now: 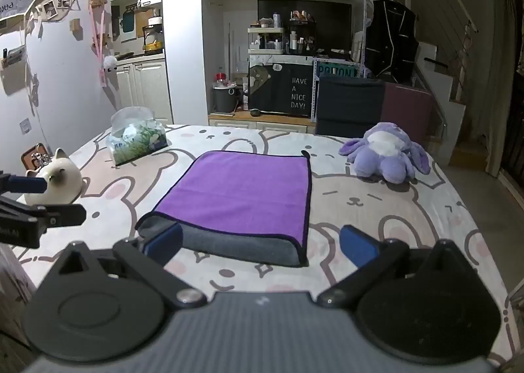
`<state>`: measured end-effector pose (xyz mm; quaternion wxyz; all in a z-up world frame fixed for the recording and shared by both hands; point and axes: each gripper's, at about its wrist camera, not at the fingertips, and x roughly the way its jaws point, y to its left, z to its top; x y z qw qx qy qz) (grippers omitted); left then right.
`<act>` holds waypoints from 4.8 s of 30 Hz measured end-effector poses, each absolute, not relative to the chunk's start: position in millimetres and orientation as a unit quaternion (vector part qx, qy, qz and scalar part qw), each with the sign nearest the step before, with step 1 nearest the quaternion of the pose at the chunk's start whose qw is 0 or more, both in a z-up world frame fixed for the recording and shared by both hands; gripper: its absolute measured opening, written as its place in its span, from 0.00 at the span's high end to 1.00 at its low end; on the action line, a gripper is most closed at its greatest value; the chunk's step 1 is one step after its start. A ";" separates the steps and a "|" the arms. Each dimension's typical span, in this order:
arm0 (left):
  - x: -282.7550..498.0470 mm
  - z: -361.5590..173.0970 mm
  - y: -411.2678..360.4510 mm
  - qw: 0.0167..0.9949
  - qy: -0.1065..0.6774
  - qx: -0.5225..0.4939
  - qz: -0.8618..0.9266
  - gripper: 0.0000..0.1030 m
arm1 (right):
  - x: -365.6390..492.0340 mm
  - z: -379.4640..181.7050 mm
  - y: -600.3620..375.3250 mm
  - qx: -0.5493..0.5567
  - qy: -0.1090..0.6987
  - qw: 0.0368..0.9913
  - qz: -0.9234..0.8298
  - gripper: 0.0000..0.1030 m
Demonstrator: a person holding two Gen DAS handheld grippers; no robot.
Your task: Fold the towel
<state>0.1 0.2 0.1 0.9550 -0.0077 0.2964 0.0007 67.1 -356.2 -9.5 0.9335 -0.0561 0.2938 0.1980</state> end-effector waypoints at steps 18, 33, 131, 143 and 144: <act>0.3 -0.1 0.6 0.955 0.297 -0.008 0.001 0.00 | 66.9 -9.5 -356.2 -0.056 0.291 0.934 0.198 0.00; 1.5 -0.5 -2.3 0.955 0.296 -0.007 0.000 0.00 | 66.6 -9.9 -356.0 -0.056 0.293 0.934 0.197 0.00; 31.9 8.6 1.3 0.955 0.296 0.001 0.027 0.00 | 87.2 -2.0 -350.5 -0.073 0.283 0.935 0.201 0.00; 63.3 8.2 0.3 0.951 0.309 0.018 0.005 0.00 | 110.7 0.6 -343.4 -0.106 0.281 0.929 0.217 0.00; 66.1 7.4 1.5 0.950 0.311 0.018 0.004 0.00 | 112.8 0.0 -341.4 -0.109 0.280 0.929 0.216 0.00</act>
